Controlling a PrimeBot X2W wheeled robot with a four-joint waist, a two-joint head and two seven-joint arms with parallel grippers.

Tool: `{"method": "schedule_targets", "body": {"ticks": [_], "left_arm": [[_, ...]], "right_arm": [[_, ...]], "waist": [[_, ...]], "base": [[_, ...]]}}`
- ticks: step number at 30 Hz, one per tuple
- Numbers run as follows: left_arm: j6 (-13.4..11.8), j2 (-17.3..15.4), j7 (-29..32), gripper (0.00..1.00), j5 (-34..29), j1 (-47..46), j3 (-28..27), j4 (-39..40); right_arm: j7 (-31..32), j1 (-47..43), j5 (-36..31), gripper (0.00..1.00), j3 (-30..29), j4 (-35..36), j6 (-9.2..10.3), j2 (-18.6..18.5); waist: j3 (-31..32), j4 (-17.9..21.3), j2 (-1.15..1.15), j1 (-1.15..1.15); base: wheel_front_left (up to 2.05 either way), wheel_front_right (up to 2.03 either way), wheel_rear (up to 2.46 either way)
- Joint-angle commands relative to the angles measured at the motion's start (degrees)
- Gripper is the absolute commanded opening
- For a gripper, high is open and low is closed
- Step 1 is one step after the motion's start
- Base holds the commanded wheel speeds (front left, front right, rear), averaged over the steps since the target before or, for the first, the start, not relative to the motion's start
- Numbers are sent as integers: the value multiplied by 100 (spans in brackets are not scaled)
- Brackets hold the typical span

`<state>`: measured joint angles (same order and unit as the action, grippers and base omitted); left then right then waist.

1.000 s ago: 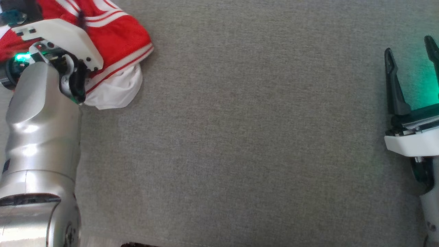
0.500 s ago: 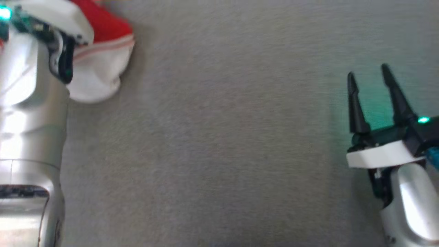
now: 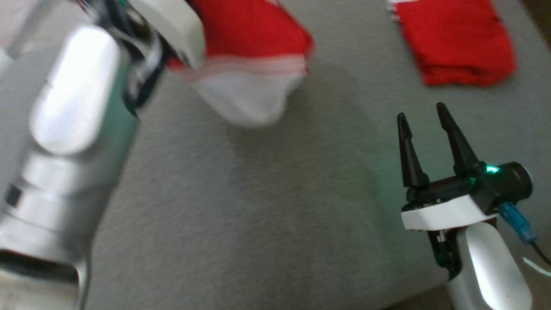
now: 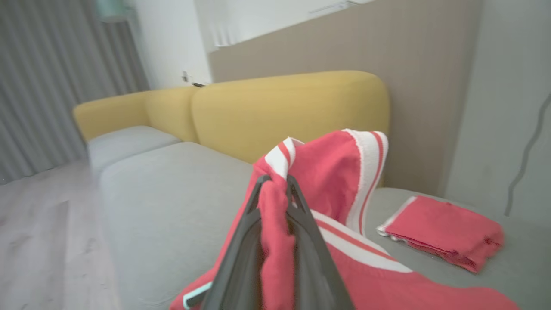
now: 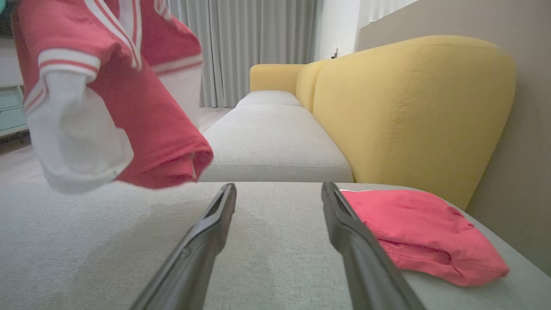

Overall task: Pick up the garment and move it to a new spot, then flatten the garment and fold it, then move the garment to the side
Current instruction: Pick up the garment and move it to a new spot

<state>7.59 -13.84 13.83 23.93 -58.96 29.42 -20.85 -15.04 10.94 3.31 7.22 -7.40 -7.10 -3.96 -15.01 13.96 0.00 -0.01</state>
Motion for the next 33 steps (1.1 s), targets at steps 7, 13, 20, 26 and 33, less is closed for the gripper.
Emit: {"method": "schedule_targets", "body": {"ticks": [7,13,20,26,33], "left_arm": [[-11,-53,-161,100,102,986,546,-385],[-238,35,-1364,100,-197,1587,718,-1129],[-970,533,-2858,100,-213,2500,384,-1415],[-1360,677,-2880,100,-505,3644,-521,-66],[-1363,862,-2881,100,-1091,5133,-1271,930]], "right_arm": [[4,199,286,100,434,162,-39,104],[4,210,468,100,648,98,-39,106],[4,24,292,100,532,-95,-39,107],[4,-177,136,100,302,-208,-39,108],[4,-709,119,100,21,-439,-39,108]], "waist": [[-429,950,0,1],[-452,910,0,1],[-45,180,0,1],[432,-547,0,1],[1241,-1227,0,1]], "base": [[0,0,0],[0,0,0],[0,0,0],[0,0,0],[0,0,0]]}}
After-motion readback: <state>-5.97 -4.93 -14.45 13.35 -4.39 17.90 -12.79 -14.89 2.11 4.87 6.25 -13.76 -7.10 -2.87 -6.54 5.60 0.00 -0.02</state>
